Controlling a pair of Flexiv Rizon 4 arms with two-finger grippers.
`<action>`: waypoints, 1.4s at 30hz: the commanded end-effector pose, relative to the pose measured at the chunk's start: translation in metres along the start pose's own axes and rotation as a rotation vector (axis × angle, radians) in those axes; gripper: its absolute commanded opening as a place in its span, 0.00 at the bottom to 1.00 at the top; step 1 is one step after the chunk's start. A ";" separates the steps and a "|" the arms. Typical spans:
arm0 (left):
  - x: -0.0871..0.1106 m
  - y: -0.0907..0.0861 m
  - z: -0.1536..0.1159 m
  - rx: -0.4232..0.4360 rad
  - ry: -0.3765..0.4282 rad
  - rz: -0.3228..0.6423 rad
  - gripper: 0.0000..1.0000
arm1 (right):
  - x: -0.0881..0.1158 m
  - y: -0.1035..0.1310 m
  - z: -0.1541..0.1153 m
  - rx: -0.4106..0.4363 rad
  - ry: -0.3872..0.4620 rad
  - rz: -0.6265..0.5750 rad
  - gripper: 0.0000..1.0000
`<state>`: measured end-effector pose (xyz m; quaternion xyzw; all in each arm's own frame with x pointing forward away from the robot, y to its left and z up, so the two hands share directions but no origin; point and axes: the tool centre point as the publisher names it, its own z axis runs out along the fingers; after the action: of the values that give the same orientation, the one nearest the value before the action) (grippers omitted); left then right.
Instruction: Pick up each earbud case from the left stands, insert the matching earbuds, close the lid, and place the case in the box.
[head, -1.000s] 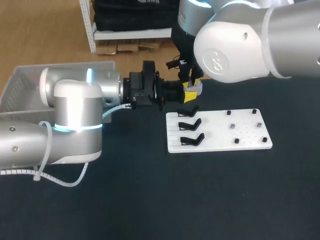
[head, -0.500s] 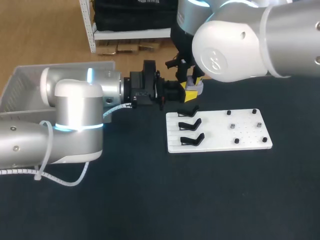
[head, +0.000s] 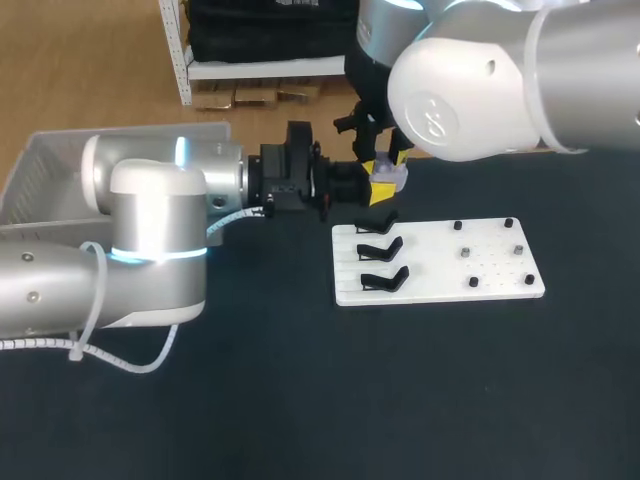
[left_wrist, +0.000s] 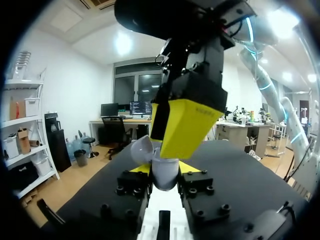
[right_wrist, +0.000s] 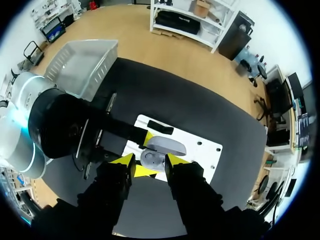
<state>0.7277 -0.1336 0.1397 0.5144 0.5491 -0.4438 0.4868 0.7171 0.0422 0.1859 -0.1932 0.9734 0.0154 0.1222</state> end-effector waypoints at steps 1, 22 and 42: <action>0.000 -0.002 -0.002 -0.006 -0.008 0.006 0.00 | 0.001 0.000 0.003 -0.001 0.001 0.001 0.38; 0.000 -0.002 -0.002 -0.006 -0.008 0.006 0.00 | -0.057 -0.036 0.009 -0.011 -0.126 0.217 0.37; 0.000 -0.002 -0.002 -0.006 -0.008 0.006 0.00 | -0.013 -0.038 0.015 0.013 -0.059 0.259 0.37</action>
<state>0.7266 -0.1322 0.1411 0.5147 0.5486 -0.4440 0.4868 0.7607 0.0184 0.1744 -0.0651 0.9880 0.0277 0.1375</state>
